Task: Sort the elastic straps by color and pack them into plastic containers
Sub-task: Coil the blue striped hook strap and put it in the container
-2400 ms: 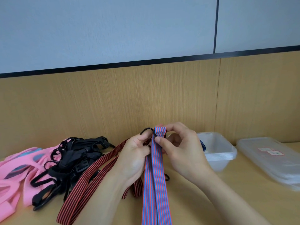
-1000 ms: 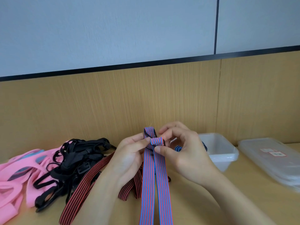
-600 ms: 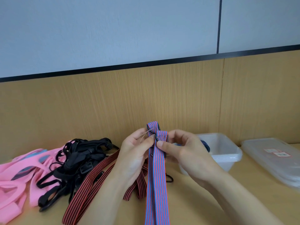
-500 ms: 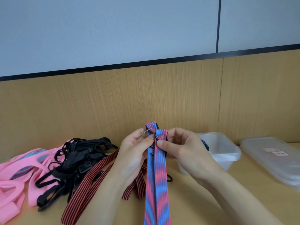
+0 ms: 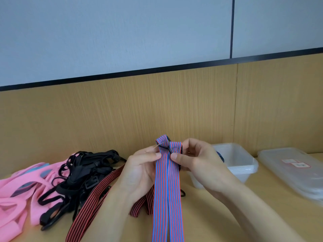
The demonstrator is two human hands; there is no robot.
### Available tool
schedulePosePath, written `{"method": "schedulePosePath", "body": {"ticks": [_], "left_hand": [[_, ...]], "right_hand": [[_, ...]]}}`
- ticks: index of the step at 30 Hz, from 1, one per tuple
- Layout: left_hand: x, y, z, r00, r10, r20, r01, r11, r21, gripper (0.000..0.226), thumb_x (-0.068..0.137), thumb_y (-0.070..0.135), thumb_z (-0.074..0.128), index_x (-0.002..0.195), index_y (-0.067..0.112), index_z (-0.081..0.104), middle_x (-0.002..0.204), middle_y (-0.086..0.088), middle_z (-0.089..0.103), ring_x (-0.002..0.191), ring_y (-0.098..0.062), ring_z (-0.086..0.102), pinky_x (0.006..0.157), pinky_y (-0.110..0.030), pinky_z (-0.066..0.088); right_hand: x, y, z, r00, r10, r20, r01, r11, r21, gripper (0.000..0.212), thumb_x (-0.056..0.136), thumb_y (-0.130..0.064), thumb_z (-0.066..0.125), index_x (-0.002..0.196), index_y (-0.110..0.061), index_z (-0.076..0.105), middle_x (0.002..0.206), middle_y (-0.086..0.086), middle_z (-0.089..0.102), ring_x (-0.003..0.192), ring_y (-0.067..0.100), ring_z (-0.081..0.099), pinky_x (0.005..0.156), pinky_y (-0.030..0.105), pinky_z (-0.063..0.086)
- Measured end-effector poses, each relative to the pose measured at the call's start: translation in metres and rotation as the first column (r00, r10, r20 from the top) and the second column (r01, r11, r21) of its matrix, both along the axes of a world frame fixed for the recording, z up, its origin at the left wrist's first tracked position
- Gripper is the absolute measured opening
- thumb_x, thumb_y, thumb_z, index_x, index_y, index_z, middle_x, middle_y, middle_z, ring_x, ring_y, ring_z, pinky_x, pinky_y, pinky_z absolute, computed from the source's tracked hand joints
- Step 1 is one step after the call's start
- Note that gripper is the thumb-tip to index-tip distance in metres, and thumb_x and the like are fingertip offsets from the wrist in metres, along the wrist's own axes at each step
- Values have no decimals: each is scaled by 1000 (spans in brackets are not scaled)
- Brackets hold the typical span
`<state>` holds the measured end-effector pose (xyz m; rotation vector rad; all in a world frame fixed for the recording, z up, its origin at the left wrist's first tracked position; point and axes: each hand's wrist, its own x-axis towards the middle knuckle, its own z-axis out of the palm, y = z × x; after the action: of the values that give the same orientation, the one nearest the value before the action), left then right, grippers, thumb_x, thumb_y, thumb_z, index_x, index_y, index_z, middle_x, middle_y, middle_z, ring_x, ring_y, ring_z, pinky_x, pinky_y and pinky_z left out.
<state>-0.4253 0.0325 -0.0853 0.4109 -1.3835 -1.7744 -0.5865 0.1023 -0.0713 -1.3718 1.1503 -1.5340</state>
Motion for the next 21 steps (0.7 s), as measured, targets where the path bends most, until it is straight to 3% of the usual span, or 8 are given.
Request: {"method": "schedulePosePath", "body": {"ticks": [4,8,12,15,18,21], "left_hand": [[-2,2,-1,999,27,28,-25,997,-66,45,82,5,59,125,-10,63,109,-22,67,93,-27,67,83,-33,56],[-4,1,-2,992,120,27,-118,991,-68,42,82,4,64,121,-9,65,116,-28,68,99,-31,67,89,-37,57],[-5,2,1,988,153,-6,-153,988,-2,26,83,4,64,106,1,76,110,-26,70,93,-34,71,83,-38,60],[-5,0,0,979,203,-32,-201,978,62,29,85,5,59,109,0,73,109,-27,61,95,-38,61,84,-40,57],[-9,3,0,987,162,16,-161,986,-33,29,88,5,58,111,2,75,104,-21,69,84,-26,67,72,-28,56],[-12,9,-2,995,85,59,-78,991,-112,30,88,6,60,113,5,76,92,-8,76,72,-11,71,63,-16,53]], "right_hand": [[-3,-2,-1,997,-56,47,55,998,11,15,88,0,73,90,10,63,84,22,64,75,25,60,75,45,56],[-2,-2,1,992,-98,81,97,995,18,14,87,1,73,93,11,66,84,24,68,76,27,62,87,55,55],[-2,0,4,985,-158,68,161,986,-35,8,88,0,73,88,6,67,89,32,69,75,29,63,82,50,56],[-1,3,7,986,-128,106,136,988,-75,9,89,0,71,83,2,64,97,39,65,80,46,67,80,49,56],[1,3,5,994,-69,90,81,988,-135,17,88,1,72,76,-7,63,82,21,63,74,30,65,74,41,56],[3,0,1,991,-129,33,132,975,-178,9,86,-1,76,87,-3,67,77,7,60,67,17,60,65,26,53]]}}
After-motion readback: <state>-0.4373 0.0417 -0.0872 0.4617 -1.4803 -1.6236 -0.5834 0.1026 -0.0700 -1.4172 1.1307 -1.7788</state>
